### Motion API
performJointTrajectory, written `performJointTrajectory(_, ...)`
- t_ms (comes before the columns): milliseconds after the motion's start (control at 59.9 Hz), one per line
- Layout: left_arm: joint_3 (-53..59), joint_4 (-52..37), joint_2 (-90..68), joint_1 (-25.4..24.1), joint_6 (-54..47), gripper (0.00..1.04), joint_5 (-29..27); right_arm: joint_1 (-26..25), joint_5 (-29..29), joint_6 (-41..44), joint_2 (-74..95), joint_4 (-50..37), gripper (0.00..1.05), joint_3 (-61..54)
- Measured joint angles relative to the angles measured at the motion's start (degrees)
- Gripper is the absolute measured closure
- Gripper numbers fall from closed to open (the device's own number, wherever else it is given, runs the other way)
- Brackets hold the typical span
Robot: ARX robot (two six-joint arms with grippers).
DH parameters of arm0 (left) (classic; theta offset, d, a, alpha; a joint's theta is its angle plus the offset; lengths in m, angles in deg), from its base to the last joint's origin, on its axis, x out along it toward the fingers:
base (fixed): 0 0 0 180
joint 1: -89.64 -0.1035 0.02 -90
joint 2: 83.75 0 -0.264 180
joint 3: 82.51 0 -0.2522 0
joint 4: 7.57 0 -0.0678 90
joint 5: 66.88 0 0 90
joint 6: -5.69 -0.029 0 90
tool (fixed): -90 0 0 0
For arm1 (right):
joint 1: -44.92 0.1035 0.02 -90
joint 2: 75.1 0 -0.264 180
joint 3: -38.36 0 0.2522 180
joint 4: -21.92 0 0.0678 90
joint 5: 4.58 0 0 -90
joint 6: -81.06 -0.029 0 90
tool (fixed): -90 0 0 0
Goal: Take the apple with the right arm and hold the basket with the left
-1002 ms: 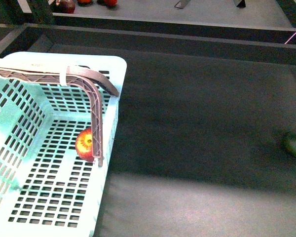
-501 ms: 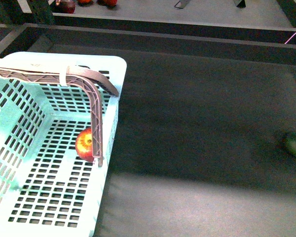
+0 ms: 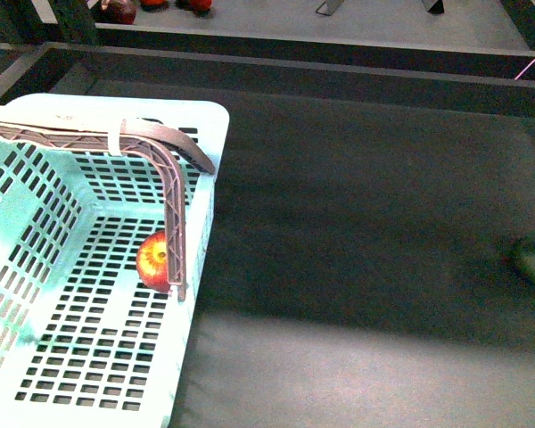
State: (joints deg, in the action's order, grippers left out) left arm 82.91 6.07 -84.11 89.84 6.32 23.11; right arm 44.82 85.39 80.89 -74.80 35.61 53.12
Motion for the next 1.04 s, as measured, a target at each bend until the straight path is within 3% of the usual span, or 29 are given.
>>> performJointTrajectory(134, 0.0, 0.0, 0.0, 0.0, 0.04, 1.01, 0.0, 0.0, 0.0, -0.02, 0.0, 0.0, 0.09, 0.0)
performJointTrajectory(234, 0.0, 0.0, 0.0, 0.0, 0.0, 0.77, 0.0, 0.0, 0.0, 0.0, 0.0, 0.0, 0.09, 0.0)
performJointTrajectory(501, 0.0, 0.02, 0.0, 0.0, 0.0, 0.29, 0.0, 0.0, 0.0, 0.0, 0.0, 0.0, 0.09, 0.0)
performJointTrajectory(584, 0.0, 0.02, 0.0, 0.0, 0.0, 0.06, 0.0, 0.0, 0.0, 0.0, 0.0, 0.0, 0.09, 0.0)
performJointTrajectory(1035, 0.0, 0.02, 0.0, 0.0, -0.11, 0.07, 0.0, 0.0, 0.0, 0.0, 0.0, 0.0, 0.09, 0.0)
